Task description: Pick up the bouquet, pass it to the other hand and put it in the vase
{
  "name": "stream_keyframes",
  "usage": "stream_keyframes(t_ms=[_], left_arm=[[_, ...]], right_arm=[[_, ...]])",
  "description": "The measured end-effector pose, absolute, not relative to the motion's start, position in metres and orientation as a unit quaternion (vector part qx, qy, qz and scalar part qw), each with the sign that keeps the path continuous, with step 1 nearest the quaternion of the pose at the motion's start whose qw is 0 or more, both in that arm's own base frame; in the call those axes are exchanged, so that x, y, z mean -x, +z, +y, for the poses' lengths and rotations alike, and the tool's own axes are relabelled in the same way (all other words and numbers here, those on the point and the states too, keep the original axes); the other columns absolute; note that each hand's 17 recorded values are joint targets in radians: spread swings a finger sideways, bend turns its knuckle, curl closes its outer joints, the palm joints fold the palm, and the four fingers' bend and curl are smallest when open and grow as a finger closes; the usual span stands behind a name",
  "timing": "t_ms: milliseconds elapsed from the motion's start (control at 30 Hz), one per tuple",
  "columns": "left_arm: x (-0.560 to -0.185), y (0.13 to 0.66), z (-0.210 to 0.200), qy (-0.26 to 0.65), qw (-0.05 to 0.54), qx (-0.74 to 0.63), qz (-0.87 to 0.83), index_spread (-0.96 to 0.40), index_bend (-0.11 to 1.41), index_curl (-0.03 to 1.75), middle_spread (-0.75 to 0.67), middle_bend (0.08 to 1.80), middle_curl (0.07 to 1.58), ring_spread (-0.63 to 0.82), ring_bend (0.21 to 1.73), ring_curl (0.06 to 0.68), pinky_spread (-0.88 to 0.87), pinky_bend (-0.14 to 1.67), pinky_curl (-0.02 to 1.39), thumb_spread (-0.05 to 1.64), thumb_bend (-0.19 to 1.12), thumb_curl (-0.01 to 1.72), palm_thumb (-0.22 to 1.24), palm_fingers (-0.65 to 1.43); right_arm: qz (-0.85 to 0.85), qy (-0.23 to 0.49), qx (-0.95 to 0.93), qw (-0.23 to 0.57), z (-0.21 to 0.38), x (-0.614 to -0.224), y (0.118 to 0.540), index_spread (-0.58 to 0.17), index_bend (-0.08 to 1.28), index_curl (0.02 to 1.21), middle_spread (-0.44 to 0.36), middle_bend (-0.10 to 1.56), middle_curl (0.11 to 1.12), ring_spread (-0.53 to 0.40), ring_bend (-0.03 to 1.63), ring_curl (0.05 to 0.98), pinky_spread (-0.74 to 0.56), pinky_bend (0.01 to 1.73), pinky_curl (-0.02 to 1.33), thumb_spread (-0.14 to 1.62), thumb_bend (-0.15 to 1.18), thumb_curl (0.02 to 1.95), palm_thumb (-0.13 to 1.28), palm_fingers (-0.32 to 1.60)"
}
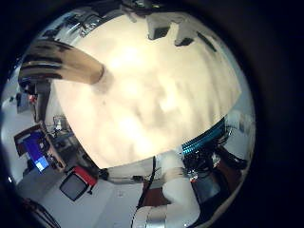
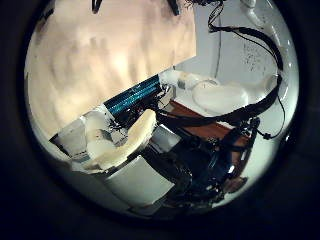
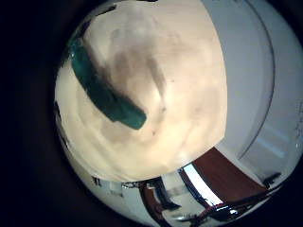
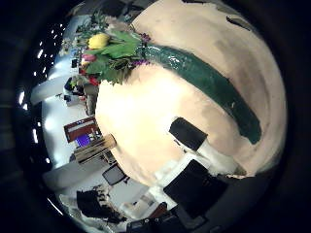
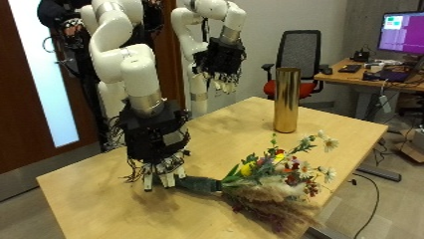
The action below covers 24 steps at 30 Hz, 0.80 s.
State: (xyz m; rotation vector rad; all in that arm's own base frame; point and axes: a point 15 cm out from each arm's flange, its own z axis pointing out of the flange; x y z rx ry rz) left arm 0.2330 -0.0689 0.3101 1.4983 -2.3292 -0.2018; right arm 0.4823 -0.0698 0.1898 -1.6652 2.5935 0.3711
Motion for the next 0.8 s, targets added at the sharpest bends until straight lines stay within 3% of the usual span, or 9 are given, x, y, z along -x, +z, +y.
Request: stream_keyframes(t_ms=[800], left_arm=[[-0.229,0.326,-0.070,-0.069,0.173,-0.531,-0.827,0.20,0.17,0.31,0.36,0.21,0.34,0.51,0.48,0.191,0.50,0.20,0.30,0.97,-0.03,0.30,0.43,0.17]], right_arm=[[0.832,0.155,0.533,-0.019,-0.064,-0.475,0.138,-0.111,0.16,0.29,0.092,0.43,0.37,0.004,0.72,0.184,0.17,0.37,0.24,1.03,-0.02,0.39,0.64,0.31]])
